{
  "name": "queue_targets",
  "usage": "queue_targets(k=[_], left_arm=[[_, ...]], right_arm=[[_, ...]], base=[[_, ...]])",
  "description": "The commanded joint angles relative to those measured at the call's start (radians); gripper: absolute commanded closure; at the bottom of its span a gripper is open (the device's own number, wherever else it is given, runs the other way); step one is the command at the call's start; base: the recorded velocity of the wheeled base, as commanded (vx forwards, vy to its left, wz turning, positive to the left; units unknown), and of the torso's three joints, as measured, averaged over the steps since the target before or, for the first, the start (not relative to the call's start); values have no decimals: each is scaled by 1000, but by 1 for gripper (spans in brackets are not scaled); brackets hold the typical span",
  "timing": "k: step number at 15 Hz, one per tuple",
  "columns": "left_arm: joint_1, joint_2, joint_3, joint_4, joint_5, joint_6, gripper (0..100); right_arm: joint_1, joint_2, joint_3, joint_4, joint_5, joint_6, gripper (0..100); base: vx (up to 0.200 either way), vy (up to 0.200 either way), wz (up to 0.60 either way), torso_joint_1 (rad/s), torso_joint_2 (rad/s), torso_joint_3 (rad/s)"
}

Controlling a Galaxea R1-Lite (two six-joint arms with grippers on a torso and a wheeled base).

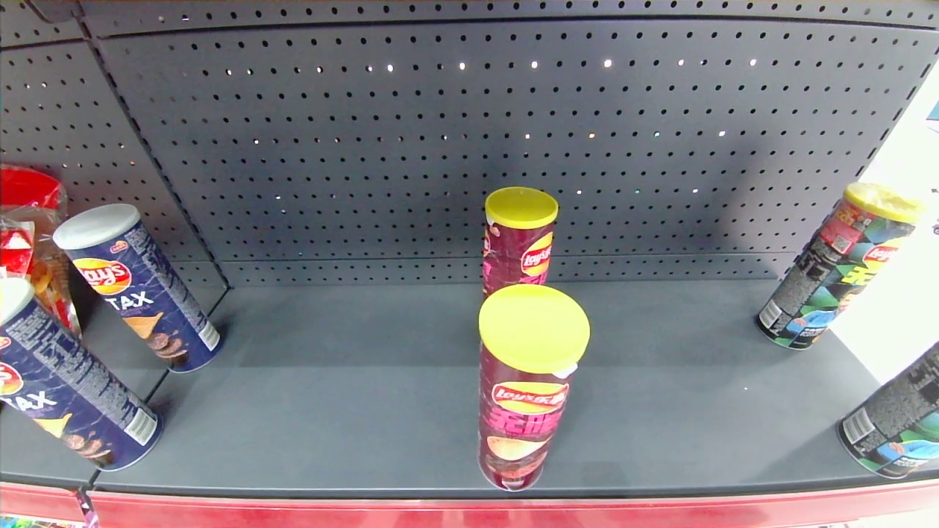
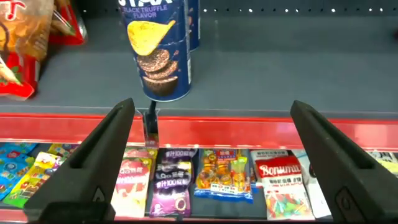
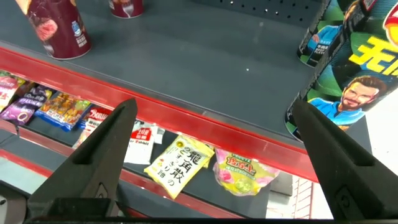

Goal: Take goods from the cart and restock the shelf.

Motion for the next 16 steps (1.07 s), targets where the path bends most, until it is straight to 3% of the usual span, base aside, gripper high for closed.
queue_targets(k=[1, 4, 9, 12, 16], left_arm=[[1, -5, 1, 0, 1, 0, 0], [1, -5, 1, 0, 1, 0, 0], [1, -5, -1, 0, 1, 0, 0], [1, -5, 1, 0, 1, 0, 0], [1, -5, 1, 0, 1, 0, 0]], right_arm=[[1, 48, -5, -1, 8, -1, 0], [0, 213, -44, 0, 90, -2, 0], [3, 588, -160, -113, 93, 32, 0], [139, 785, -179, -261, 85, 90, 0], [176, 994, -183, -422, 85, 104, 0]], base=[[0, 0, 0, 0, 0, 0], [0, 0, 0, 0, 0, 0], [0, 0, 0, 0, 0, 0], [0, 0, 0, 0, 0, 0], [0, 0, 0, 0, 0, 0]])
